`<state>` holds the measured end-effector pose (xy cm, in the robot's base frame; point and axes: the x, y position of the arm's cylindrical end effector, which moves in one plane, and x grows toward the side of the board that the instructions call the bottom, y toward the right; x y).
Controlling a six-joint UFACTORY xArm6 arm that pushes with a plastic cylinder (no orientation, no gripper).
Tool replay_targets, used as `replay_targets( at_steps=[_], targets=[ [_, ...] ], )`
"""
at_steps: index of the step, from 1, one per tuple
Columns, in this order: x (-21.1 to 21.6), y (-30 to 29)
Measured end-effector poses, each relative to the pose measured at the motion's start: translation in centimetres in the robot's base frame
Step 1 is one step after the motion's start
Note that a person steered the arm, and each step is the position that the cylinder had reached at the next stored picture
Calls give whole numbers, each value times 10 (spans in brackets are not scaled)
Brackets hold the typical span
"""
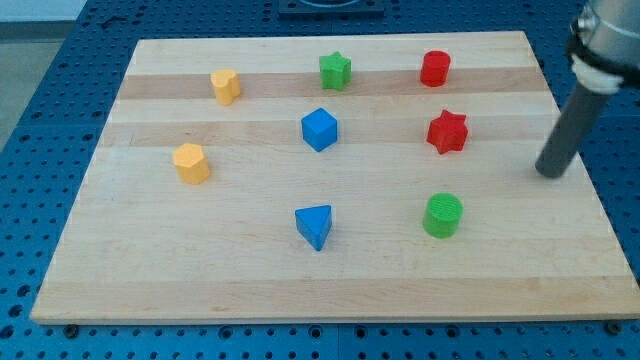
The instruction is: Move green circle closer to the blue triangle
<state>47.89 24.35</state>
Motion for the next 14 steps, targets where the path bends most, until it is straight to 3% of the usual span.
replay_targets(
  at_steps=[1, 3, 5, 6, 7, 8, 9, 14],
  targets=[
    [38, -33],
    [18, -114],
    [42, -152],
    [42, -138],
    [45, -80],
    [81, -58],
    [102, -74],
    [75, -151]
  ],
)
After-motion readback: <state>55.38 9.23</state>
